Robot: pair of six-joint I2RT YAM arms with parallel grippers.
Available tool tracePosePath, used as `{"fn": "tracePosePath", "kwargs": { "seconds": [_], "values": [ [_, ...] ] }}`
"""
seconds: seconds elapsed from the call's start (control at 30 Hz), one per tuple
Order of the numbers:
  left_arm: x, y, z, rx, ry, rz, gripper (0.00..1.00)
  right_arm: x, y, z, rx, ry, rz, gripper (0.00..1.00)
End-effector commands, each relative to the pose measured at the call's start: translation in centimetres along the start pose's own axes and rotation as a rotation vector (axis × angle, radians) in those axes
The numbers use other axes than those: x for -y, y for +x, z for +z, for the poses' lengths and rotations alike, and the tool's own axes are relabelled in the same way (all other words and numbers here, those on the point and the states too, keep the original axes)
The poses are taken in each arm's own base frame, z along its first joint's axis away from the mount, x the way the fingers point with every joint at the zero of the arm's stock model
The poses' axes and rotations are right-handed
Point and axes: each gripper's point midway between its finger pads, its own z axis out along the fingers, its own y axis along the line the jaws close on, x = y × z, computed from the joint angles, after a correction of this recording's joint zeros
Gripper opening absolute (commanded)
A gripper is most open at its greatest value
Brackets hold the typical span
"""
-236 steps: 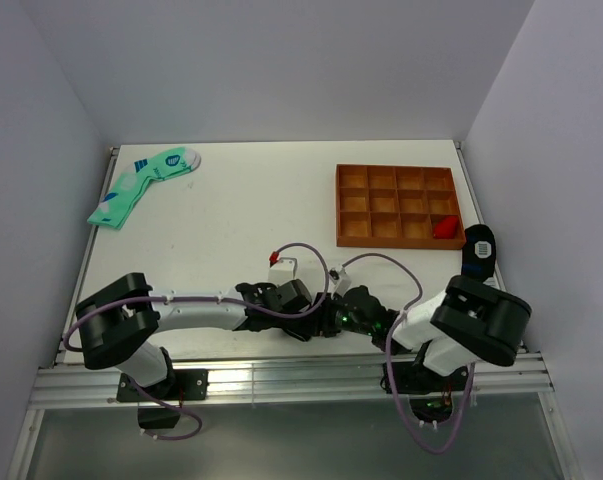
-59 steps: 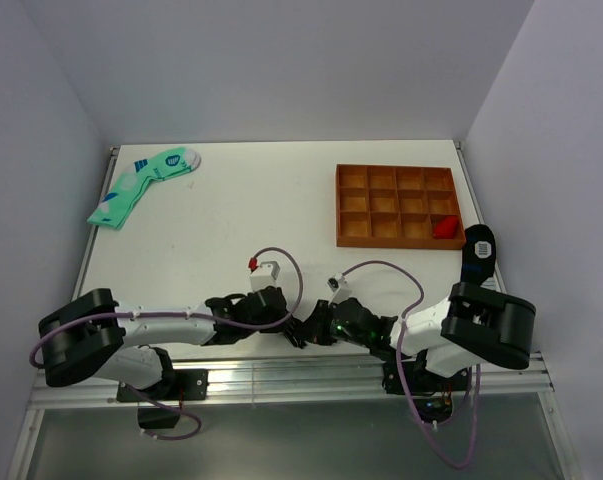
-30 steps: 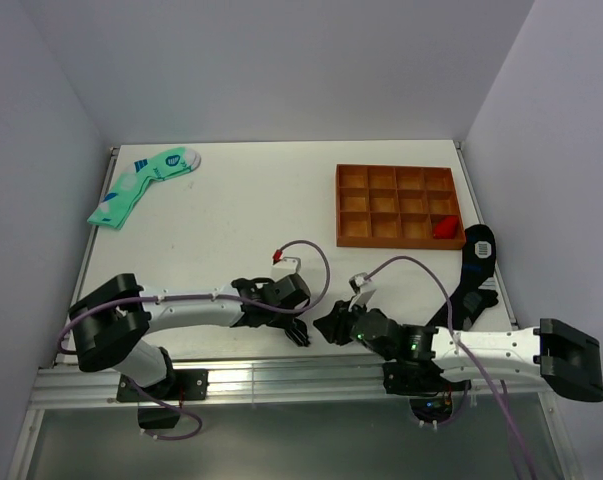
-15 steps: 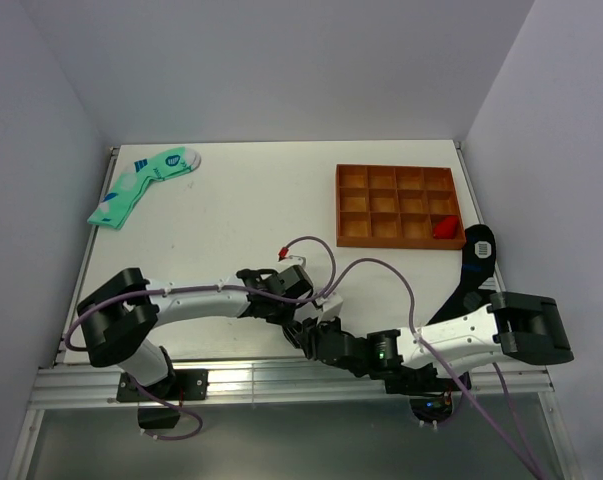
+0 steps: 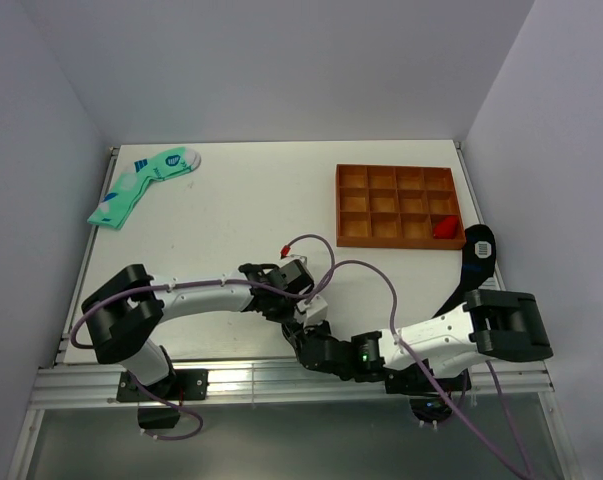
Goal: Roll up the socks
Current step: Pick up the sock at the center of the board.
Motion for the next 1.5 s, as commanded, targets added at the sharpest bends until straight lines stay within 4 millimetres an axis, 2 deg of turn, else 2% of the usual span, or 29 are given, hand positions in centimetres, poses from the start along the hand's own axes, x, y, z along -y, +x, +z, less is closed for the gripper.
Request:
{"fn": "tracePosePath", "kwargs": {
  "seconds": [0.0, 0.47, 1.03, 1.23, 1.33, 1.47],
  "values": [
    [-0.5, 1.1, 0.2, -0.058, -0.024, 0.040, 0.00, -1.1, -1.6, 0.1, 0.040, 0.014, -0.026, 0.48],
    [-0.2, 1.3, 0.5, -0.073, -0.015, 0.038, 0.00, -1.5, -0.1, 1.3, -0.006, 0.088, -0.121, 0.49],
    [0.7, 1.3, 0.5, -0.097, 0.028, 0.045, 0.00, 0.4, 3.1, 2.5, -0.090, 0.200, -0.207, 0.48],
    [1.1, 1.3, 0.3, -0.105, 0.053, 0.043, 0.00, 0.9, 4.5, 2.8, -0.127, 0.218, -0.215, 0.44],
    [1.2, 1.2, 0.3, -0.099, 0.062, 0.040, 0.00, 1.3, 5.0, 2.8, -0.138, 0.230, -0.208, 0.39],
    [2.0, 1.5, 0.0, -0.120, 0.126, 0.019, 0.01, 1.5, 5.3, 2.8, -0.143, 0.222, -0.177, 0.28]
  ]
}}
